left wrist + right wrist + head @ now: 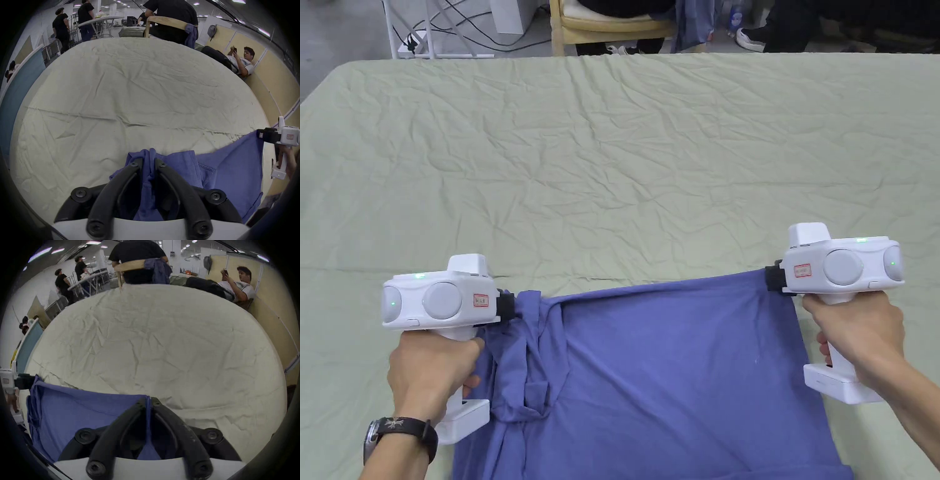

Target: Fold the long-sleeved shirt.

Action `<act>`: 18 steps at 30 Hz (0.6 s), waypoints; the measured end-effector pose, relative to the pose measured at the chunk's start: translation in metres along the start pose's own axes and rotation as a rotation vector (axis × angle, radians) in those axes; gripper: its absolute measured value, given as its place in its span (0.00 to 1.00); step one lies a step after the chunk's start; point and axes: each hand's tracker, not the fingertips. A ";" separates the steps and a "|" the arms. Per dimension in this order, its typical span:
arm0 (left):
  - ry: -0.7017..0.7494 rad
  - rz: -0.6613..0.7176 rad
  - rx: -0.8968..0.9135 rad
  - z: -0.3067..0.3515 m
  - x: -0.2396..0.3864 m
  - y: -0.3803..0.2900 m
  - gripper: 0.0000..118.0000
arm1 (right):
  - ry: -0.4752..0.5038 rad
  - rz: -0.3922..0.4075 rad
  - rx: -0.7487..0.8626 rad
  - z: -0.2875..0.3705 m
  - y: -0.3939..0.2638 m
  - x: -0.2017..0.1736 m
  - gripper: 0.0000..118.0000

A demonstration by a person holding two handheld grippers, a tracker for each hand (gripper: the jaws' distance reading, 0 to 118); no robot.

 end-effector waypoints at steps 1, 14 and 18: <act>0.004 -0.012 0.012 0.006 0.001 0.000 0.09 | 0.005 0.017 0.022 0.008 0.000 -0.001 0.05; -0.006 -0.011 0.138 0.102 0.009 -0.046 0.08 | 0.033 0.090 0.175 0.131 -0.061 -0.009 0.05; -0.018 -0.019 0.150 0.129 0.009 -0.067 0.08 | 0.046 0.087 0.189 0.158 -0.090 -0.010 0.05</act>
